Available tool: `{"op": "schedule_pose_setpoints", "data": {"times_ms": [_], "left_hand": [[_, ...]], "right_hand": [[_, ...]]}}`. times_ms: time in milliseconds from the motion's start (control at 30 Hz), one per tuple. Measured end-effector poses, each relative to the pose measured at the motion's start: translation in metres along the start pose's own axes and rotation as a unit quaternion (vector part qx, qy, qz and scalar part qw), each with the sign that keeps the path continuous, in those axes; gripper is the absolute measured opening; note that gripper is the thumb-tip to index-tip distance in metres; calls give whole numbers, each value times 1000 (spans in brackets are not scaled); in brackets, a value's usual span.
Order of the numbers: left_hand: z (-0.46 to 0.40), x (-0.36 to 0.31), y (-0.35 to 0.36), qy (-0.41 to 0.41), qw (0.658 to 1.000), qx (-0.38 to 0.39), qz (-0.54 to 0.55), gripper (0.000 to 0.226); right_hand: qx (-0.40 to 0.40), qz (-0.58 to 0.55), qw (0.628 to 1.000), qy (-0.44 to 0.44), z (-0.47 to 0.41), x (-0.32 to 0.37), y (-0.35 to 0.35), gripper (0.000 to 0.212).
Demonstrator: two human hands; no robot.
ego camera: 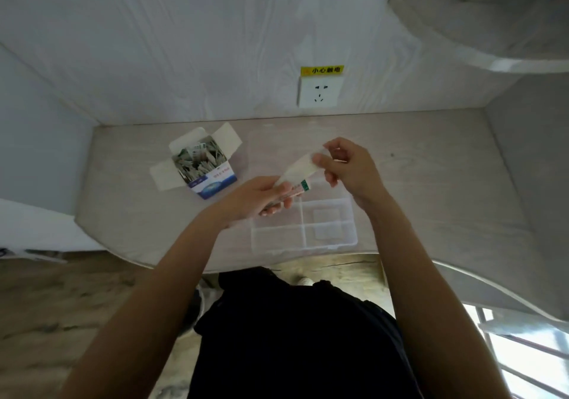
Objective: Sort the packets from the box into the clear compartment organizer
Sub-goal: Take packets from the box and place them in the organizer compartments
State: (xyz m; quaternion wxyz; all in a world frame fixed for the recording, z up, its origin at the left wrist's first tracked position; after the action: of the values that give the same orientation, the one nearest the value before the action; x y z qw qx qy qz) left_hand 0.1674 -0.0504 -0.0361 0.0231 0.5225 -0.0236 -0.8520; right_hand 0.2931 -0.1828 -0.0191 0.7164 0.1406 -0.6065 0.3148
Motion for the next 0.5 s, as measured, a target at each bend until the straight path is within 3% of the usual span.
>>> {"op": "schedule_pose_setpoints", "data": {"times_ms": [67, 167, 333, 500], "left_hand": [[1, 8, 2, 14, 1000, -21, 10, 25], [8, 26, -2, 29, 990, -126, 49, 24], [27, 64, -18, -11, 941, -307, 142, 21], [37, 79, -33, -58, 918, -356, 166, 20]], "right_hand": [[-54, -11, 998, 4, 3, -6, -11, 14], [-79, -1, 997, 5, 7, -16, -23, 13], [-33, 11, 999, 21, 9, -30, -6, 13], [-6, 89, 996, 14, -3, -39, 37, 16]]}}
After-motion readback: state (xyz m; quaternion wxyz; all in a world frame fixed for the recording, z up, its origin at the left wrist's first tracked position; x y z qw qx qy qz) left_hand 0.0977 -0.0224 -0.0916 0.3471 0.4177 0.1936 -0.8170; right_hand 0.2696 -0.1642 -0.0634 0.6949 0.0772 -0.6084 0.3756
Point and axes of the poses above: each hand's wrist, its own z-axis away from the middle knuckle, its own y-axis out of the palm, x = y × z, the point moved 4 cm from there along -z, towards the middle knuckle, and after that the axes turned 5 degrees about z, right-handed, at the moved point
